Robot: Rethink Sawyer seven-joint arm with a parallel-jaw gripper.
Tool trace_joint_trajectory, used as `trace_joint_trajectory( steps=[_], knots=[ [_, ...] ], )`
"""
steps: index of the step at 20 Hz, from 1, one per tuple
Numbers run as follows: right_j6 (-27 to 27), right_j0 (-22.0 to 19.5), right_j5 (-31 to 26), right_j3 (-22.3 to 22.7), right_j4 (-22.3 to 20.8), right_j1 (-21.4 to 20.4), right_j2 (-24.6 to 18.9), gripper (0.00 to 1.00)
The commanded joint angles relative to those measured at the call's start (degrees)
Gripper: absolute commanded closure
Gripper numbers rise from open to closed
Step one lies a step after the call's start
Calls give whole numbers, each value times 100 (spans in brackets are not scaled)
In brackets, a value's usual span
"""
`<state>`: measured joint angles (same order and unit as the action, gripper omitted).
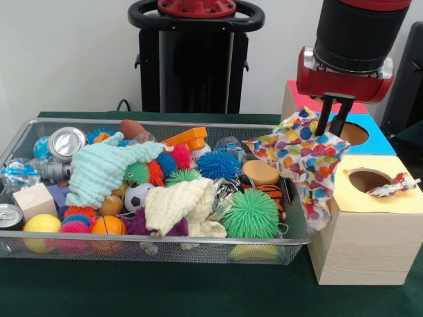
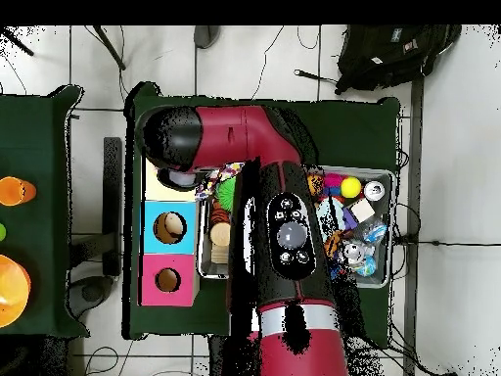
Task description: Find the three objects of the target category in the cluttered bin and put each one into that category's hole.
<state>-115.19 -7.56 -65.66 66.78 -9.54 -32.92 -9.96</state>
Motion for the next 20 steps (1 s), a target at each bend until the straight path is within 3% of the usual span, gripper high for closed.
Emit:
trace_joint_trajectory(
  steps=[1,20],
  knots=[
    [-125,15,-671,-33,215,-51,-292,100],
    [-329,190,-857,359,509,-520,-154,100]
  ],
)
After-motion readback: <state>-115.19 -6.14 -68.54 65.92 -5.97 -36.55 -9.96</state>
